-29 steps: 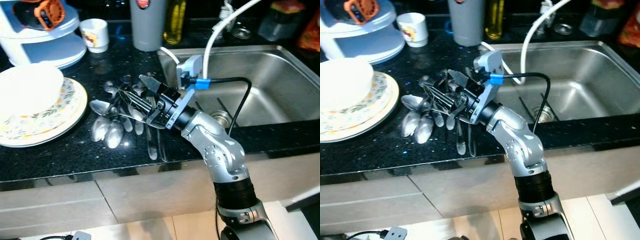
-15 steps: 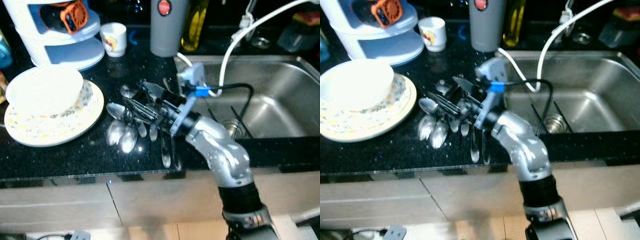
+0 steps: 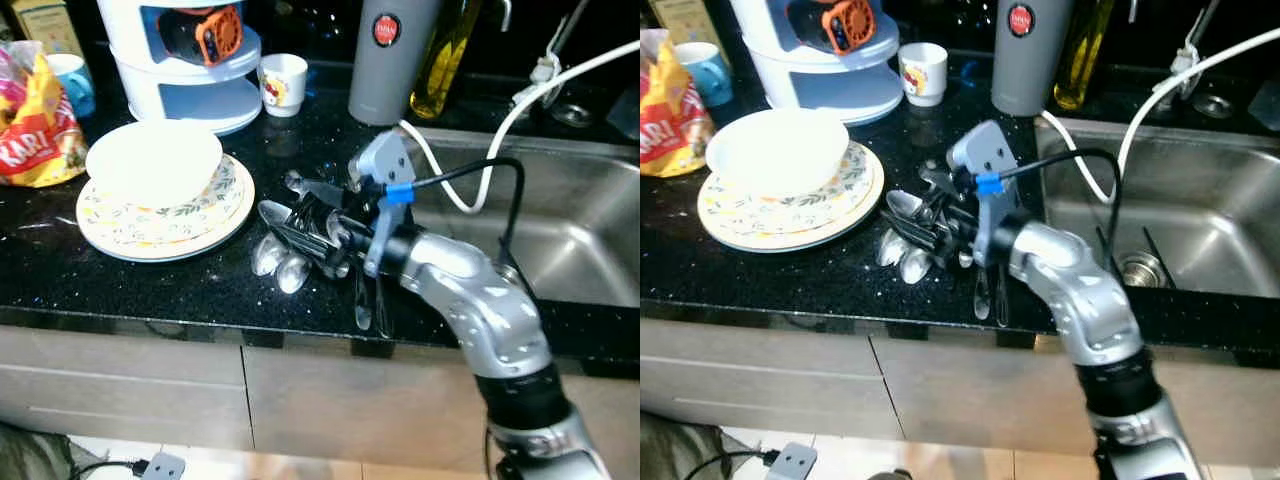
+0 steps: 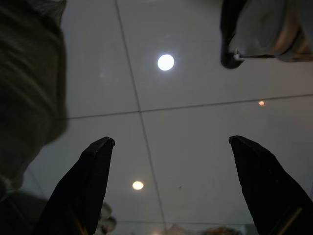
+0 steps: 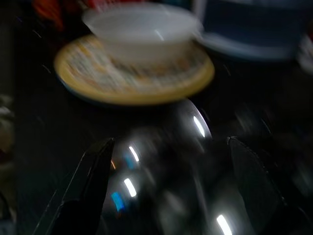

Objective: Kitchen organization

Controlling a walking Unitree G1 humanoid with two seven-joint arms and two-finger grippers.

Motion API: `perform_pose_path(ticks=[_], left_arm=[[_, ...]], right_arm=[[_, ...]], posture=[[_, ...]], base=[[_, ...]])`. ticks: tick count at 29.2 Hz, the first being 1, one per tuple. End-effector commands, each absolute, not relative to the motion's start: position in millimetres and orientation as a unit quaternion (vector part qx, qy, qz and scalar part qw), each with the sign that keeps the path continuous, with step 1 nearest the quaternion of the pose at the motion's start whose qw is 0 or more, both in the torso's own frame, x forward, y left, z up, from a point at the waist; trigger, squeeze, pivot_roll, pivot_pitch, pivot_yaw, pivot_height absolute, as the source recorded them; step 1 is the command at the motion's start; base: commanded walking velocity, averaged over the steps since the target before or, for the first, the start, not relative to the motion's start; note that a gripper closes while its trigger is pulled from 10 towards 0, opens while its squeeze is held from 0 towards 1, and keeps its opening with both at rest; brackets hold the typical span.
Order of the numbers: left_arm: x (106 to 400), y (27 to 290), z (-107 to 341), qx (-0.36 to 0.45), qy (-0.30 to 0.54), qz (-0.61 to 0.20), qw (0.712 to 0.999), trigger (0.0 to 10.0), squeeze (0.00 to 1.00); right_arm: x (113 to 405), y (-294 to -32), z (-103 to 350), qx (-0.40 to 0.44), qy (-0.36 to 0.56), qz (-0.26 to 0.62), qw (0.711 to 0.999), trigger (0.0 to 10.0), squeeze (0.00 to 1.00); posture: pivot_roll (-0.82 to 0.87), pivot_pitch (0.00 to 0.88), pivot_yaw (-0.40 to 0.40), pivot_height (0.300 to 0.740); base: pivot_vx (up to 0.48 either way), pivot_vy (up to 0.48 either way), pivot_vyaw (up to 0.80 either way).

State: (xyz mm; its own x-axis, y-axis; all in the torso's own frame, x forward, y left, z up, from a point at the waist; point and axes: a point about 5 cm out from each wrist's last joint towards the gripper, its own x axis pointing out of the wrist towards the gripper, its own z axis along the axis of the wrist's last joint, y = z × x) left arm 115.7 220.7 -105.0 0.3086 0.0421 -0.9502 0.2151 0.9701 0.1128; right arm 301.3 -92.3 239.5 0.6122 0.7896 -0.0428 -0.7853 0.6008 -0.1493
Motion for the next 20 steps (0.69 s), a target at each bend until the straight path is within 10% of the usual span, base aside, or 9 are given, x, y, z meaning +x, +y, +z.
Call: perform_pose_path(ticks=[1,20], left_arm=[[114,222,-105,0.11,0.589,-0.054,0.799,10.0,0.0],[111,217,-107,0.107,0.591,-0.061,0.797,10.0,0.0]], right_arm=[[299,-97,240,-0.08,-0.001,0.429,0.9,10.0,0.0],[292,-126,224,-0.162,0.097,0.413,0.891,10.0,0.0]], posture=[[0.04,0.098,-0.004,0.74],[0.03,0.108,-0.014,0.74]], base=[[0.0,0.0,0.0],[0.0,0.0,0.0]])
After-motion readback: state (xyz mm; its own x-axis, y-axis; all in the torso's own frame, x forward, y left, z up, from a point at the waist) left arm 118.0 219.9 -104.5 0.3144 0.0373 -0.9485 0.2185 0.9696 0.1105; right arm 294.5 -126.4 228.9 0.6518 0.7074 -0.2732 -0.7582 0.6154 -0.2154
